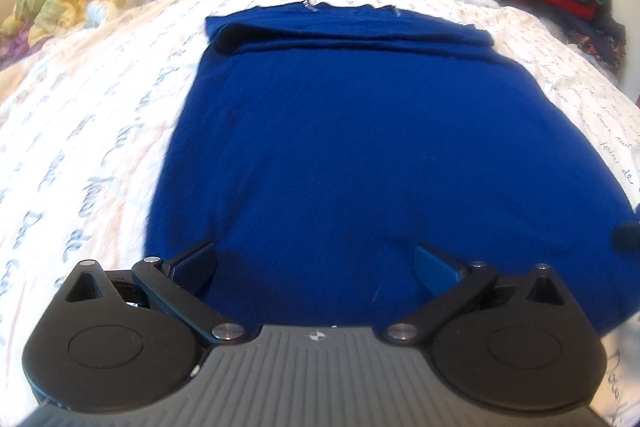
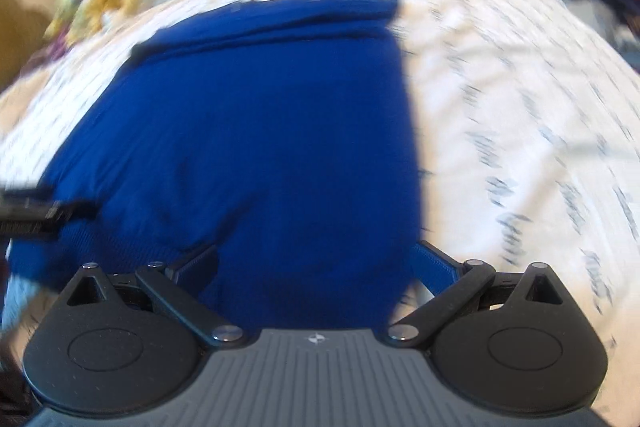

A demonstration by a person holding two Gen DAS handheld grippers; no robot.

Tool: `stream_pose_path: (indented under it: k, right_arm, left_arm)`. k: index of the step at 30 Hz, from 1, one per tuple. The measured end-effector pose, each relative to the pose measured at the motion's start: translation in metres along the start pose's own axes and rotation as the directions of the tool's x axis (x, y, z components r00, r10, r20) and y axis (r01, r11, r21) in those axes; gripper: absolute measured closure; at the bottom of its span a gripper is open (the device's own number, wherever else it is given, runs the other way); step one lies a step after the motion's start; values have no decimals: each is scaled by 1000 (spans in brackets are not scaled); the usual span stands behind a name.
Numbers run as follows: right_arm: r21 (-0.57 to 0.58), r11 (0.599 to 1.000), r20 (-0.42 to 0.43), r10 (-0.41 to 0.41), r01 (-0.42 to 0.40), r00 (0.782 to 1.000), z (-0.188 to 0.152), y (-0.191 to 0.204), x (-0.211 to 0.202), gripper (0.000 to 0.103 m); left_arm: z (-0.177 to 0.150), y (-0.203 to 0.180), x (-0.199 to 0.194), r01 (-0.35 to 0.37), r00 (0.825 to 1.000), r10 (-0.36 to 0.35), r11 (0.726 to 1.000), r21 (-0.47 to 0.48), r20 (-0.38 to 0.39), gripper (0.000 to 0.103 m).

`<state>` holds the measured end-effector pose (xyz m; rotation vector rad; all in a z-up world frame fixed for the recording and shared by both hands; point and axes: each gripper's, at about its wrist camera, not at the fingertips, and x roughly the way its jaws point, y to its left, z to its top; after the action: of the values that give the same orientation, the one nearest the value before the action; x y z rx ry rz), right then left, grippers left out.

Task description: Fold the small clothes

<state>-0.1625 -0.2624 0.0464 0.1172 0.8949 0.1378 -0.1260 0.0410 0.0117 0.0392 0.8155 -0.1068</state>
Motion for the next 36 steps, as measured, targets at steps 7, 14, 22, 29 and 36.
stream_pose_path:
  k: [7, 14, 22, 29, 36]
  right_arm:
    - [206, 971, -78, 142, -123, 987, -2, -47, -14, 0]
    - [569, 670, -91, 627, -477, 773, -22, -98, -6, 0]
    - [669, 559, -6, 662, -489, 749, -36, -123, -14, 0]
    - [657, 591, -13, 629, -467, 778, -10, -134, 2, 0]
    - [653, 592, -26, 641, -473, 767, 4, -124, 20, 0]
  left_arm:
    - [-5, 48, -31, 190, 972, -215, 957, -220, -94, 0]
    - [-42, 130, -18, 445, 770, -637, 515, -732, 20, 10]
    - [-34, 141, -16, 400, 814, -581, 580, -709, -17, 51]
    - [-21, 166, -29, 326, 888, -456, 705, -630, -50, 10]
    - [-28, 149, -15, 416, 815, -577, 648, -638, -56, 28]
